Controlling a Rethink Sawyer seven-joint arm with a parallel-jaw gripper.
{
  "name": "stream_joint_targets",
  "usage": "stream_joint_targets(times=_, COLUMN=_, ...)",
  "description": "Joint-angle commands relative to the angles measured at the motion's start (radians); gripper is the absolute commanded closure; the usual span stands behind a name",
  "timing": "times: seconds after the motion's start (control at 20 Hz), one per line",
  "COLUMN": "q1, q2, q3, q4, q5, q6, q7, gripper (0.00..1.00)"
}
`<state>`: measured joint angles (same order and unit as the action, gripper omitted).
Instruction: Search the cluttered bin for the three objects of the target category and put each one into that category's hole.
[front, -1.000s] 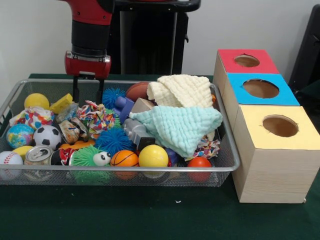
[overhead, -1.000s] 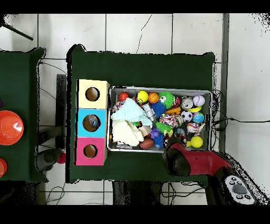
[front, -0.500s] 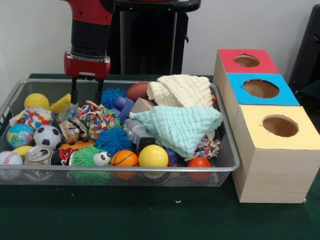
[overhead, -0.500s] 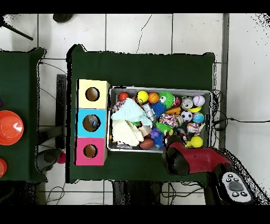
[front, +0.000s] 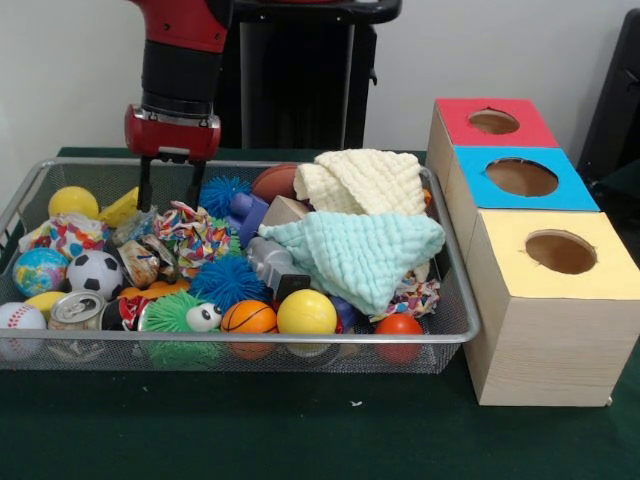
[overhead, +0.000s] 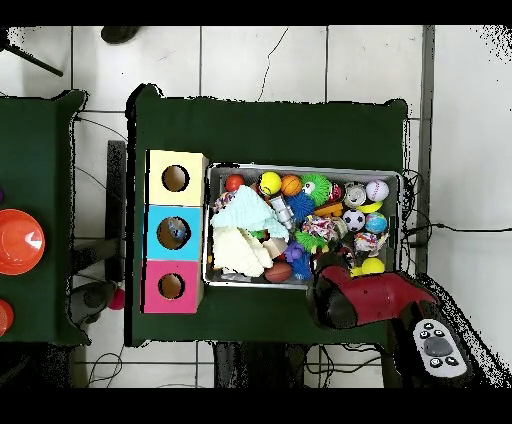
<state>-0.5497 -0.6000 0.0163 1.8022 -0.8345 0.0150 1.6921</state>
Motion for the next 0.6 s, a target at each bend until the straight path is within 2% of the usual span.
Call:
stream_joint_targets(times=0.05, q1=0.005, q2=0.03, q3=0.004, q4=-0.093, q5=-0.066, q6=0.108, q7=-0.03, gripper=0.0)
stream_joint_targets(times=0.6, q1=0.007, q2=0.049, q3=-0.014, q4=-0.113, q5=-0.132, q6=0.107, q7=-0.039, gripper=0.0)
